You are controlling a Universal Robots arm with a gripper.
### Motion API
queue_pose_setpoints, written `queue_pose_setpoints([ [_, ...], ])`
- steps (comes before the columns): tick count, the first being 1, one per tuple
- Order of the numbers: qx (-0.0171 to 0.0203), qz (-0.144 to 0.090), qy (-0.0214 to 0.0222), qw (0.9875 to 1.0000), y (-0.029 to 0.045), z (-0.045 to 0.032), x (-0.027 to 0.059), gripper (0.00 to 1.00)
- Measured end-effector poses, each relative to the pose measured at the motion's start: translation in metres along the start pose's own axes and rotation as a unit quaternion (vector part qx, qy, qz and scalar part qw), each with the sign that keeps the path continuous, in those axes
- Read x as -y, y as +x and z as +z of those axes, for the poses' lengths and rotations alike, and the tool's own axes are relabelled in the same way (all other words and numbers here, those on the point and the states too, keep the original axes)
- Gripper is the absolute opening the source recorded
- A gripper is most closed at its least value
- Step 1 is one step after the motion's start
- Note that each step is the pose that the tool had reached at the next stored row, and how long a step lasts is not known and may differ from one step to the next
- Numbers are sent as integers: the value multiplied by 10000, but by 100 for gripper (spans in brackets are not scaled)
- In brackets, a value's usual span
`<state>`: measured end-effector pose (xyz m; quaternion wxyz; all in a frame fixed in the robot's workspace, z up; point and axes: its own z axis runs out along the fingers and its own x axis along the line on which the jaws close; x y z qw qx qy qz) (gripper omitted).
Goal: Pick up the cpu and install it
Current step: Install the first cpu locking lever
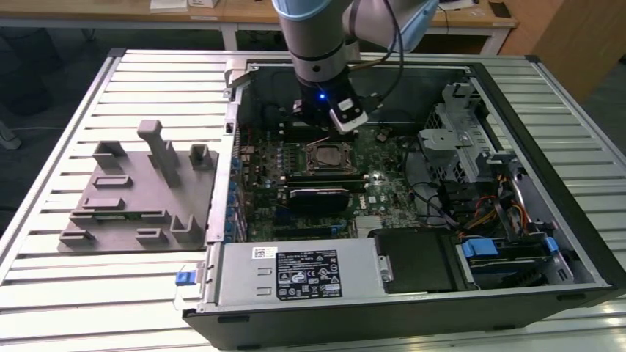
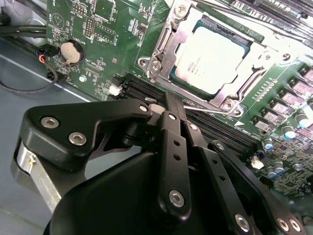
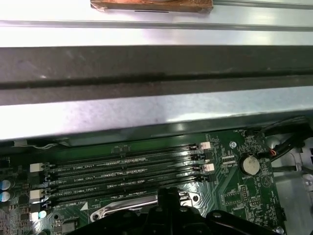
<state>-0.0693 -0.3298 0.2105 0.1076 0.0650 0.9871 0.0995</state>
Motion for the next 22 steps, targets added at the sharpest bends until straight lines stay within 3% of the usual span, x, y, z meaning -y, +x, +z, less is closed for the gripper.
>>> queue_pose_setpoints([
  [11,119,-20,33,9999,53,23,-30,11],
  [18,173,-13,36,9998,105,35,-58,11],
  [22,206,110,65,9997,115,56,-68,11],
])
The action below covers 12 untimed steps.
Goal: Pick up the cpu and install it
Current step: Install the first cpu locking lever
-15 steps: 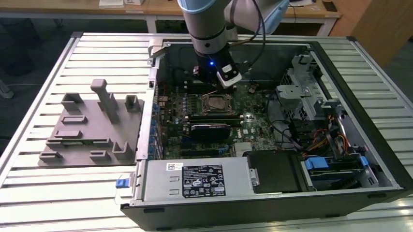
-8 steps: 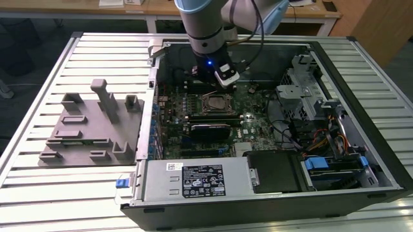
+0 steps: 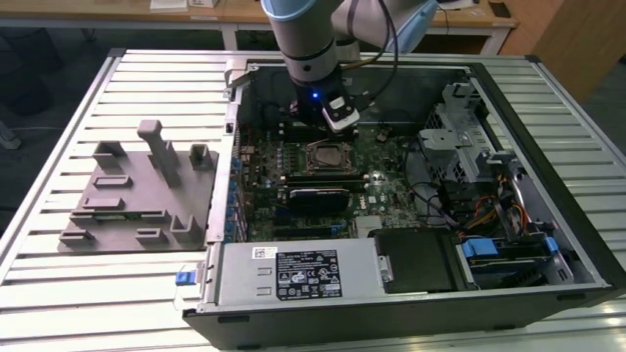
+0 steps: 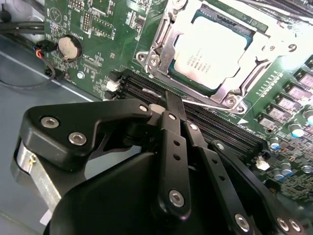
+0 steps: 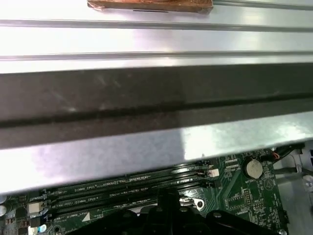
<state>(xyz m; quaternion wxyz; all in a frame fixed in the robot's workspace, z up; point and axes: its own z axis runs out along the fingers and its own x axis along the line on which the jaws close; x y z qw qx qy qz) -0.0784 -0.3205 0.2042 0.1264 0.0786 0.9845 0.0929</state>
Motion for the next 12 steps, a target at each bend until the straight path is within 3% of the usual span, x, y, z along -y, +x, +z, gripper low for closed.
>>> queue_pose_setpoints([
  [6,74,336,82,9994,8,23,-1,11],
  [12,80,363,89,9993,10,25,-10,11],
])
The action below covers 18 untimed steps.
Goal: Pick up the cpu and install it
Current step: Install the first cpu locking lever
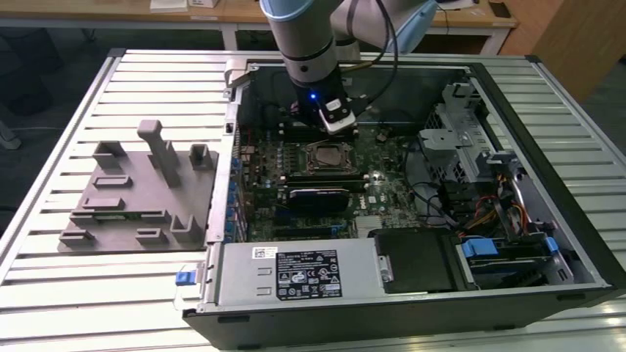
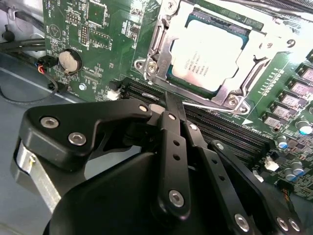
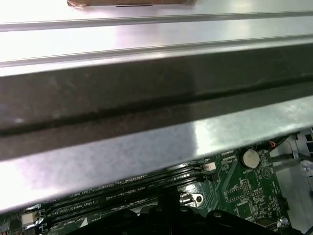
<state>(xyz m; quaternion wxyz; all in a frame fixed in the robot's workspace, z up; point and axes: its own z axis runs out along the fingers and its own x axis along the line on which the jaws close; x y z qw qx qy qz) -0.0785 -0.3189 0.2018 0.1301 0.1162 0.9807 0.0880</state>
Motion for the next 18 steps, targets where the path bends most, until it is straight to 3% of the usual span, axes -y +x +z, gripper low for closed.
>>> queue_pose_setpoints([
  [9,57,267,65,9996,24,12,-35,11],
  [18,122,575,141,9982,75,17,-37,11],
])
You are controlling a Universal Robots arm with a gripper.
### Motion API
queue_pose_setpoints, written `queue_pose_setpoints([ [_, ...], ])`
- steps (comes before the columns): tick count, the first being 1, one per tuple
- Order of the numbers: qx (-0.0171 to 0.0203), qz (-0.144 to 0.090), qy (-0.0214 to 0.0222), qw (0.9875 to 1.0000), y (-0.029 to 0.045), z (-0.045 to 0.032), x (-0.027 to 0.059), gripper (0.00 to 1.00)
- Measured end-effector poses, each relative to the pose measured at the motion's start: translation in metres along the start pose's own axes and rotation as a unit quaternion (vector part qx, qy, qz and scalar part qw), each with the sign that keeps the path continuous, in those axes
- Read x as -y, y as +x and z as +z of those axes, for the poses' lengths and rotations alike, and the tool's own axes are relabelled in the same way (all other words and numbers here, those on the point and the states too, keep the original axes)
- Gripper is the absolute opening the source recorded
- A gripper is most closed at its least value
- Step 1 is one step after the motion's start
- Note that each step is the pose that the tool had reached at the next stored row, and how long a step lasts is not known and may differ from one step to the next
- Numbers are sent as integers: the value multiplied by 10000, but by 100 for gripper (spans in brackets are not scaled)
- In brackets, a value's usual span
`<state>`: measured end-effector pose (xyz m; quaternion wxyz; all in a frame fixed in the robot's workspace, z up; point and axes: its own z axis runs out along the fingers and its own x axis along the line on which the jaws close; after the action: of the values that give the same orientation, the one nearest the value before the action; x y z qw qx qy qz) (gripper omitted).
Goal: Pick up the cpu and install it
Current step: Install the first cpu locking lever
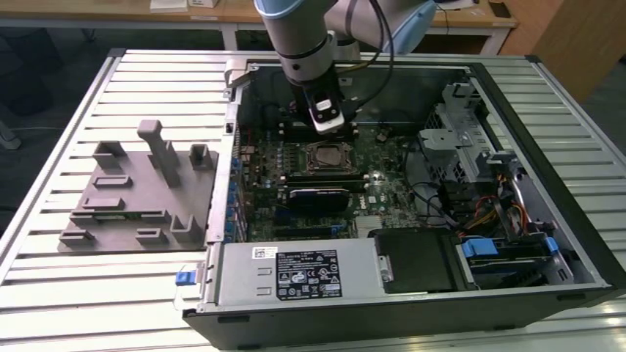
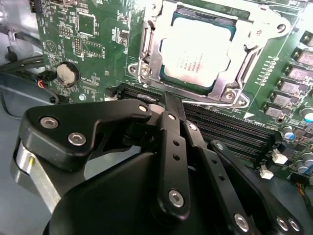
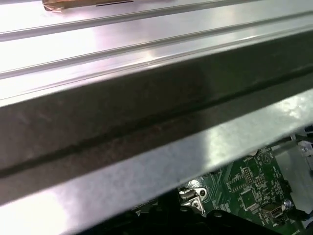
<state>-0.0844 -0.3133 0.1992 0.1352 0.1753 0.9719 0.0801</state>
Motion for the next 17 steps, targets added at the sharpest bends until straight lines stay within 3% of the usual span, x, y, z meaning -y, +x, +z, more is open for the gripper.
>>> queue_pose_setpoints([
  [7,17,78,20,10000,26,17,-45,11],
  [17,44,155,62,9999,31,49,-44,11],
])
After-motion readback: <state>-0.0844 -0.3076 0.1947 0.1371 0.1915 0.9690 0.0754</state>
